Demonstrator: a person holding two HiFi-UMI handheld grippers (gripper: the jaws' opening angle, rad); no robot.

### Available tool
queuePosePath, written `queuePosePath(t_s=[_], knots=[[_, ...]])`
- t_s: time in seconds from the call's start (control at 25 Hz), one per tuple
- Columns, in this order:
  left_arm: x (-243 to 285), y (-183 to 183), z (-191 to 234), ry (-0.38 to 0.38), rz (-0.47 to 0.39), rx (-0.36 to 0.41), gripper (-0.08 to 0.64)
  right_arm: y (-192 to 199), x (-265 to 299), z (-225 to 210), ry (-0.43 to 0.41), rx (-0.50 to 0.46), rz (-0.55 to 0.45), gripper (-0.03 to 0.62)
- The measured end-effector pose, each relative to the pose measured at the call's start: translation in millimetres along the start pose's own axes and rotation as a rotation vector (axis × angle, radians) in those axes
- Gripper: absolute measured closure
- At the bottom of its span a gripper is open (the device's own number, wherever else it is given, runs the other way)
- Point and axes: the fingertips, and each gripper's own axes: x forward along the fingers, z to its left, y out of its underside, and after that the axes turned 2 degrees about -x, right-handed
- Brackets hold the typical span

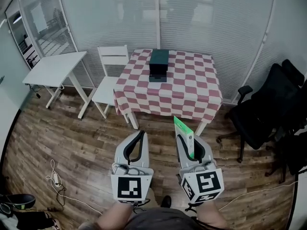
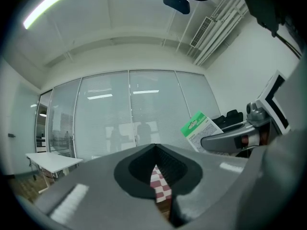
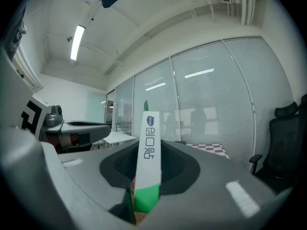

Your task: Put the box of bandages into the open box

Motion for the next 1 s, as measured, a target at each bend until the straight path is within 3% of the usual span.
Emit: queuePosePath(t_s=[0.12,0.28,0.48,1.0], knots=[[30,12,13,0.001,0.022,0.003,0.560,1,31,-10,-0.006,-0.003,0.003,0.480],[107,15,40,0.013,0.043,0.001,0.560,-12,104,-47,-0.002,0.000,0.024,0.480],[123,35,74,0.047,0.029,0.000,0.560,1,140,-28,0.025,-0.005,0.032,0.480],[227,36,168,0.101,-0.029,0.023,0.560,-25,276,-34,0.082,-0.026,0.019,0.480]])
